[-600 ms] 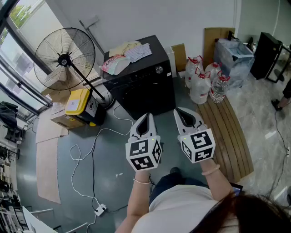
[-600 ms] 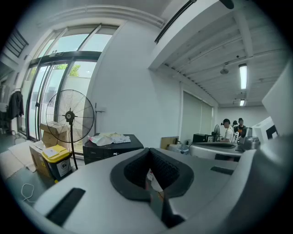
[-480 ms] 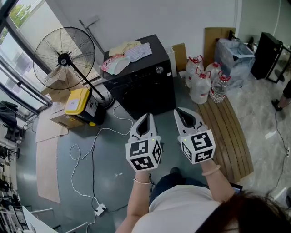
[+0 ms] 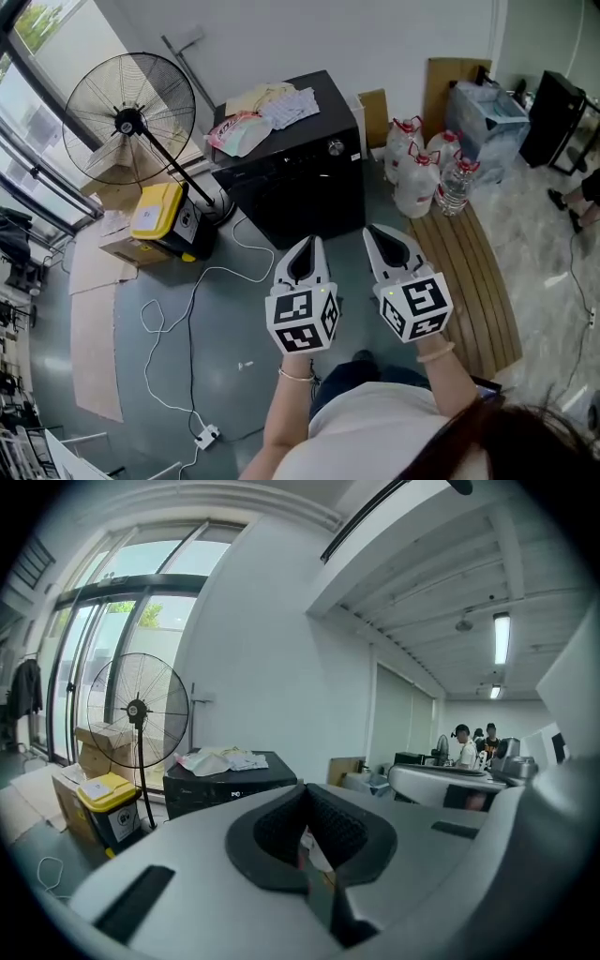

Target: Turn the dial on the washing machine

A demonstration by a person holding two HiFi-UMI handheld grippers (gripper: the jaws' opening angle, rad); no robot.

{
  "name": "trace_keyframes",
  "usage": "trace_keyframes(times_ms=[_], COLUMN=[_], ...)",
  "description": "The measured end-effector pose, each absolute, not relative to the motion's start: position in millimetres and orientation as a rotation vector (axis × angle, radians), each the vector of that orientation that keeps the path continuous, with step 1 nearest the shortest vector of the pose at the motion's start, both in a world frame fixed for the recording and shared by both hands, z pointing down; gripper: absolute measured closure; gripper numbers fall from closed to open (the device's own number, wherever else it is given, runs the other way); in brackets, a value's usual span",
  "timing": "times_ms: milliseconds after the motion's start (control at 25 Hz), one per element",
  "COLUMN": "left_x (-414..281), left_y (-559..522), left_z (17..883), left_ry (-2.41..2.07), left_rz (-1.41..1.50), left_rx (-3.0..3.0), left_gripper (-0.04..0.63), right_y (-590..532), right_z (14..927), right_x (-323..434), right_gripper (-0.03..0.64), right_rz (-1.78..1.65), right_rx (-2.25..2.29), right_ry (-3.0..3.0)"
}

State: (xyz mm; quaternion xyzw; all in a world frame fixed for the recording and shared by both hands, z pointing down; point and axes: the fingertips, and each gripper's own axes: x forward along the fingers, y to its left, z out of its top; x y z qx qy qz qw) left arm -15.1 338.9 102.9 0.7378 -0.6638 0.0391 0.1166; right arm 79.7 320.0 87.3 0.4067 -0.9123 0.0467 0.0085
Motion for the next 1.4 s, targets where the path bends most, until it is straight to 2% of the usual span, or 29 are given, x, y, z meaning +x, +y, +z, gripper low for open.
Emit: trace_keyframes(times_ms=[680,1400], left_x=[-36.0,-38.1], left_y=[276.6,139.7], left_z=[121.2,158.9], left_ry=[-1.894,-1.94], left_rz=[0.119,0.174], left_rx=[2.129,2.011], left_gripper=[0.578,0.578], right_y=[253.6,115.7], right_z=[96.2,130.0], right_x=[66.7,58.2], right_gripper=[0.594,0.594], right_rz=[0.156,0.113], right_rx=[1.342,1.22], right_ry=[-2.792,-2.781])
